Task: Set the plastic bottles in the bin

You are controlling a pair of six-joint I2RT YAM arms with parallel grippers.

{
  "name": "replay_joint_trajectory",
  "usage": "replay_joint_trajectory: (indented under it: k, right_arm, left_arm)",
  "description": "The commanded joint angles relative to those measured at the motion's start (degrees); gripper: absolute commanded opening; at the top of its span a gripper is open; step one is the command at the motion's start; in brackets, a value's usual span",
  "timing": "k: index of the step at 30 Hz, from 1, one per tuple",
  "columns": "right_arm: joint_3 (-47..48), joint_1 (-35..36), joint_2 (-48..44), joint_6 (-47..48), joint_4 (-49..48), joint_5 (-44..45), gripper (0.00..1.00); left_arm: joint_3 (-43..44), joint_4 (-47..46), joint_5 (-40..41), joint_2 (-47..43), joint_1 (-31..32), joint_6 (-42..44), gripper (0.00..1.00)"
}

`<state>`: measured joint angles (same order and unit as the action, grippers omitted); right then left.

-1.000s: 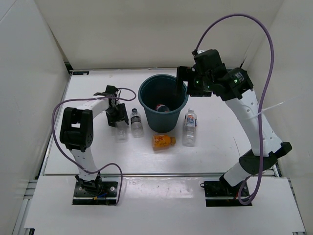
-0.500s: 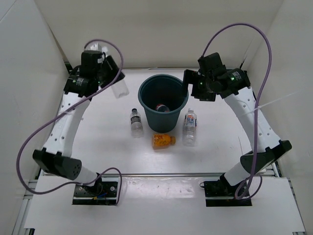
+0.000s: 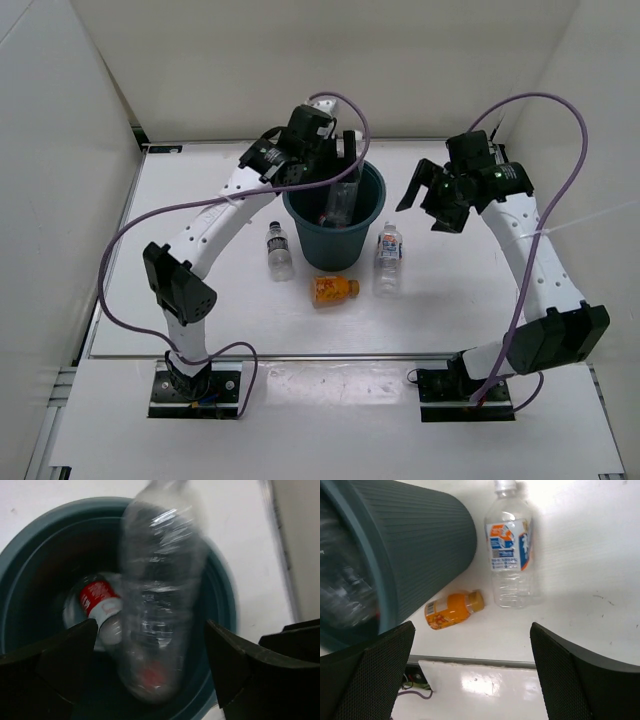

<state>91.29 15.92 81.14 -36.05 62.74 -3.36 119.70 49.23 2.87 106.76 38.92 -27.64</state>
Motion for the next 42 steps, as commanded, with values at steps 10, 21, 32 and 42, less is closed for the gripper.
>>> replay_joint_trajectory:
  k: [10,21,32,42]
  right_arm:
    - [-20.09,-0.81,4.98,-0.07,-15.61,-7.72,0.99]
    - [-20.19,2.01,22.82,1.07,-20.99,-3.59,0.95]
    - [-22.91,-1.59,11.16,1.17,-14.85,-0.69,0.49]
    - [6.58,-2.22,0.41,-7.73,-6.58,-3.86,0.31]
  left_arm:
    - [1.01,-2.10,10.29,-19.89,0.20,0.92,1.00]
    - [-29.29,4.91,14.88,-35.65,-5.25,-2.24,1.00]
    - [-47.97,-1.22,10.94,-38.03,-14.82,-8.31,1.00]
    - [-57.56,-10.03,-2.52,-35.05,-22.30,-11.65,1.00]
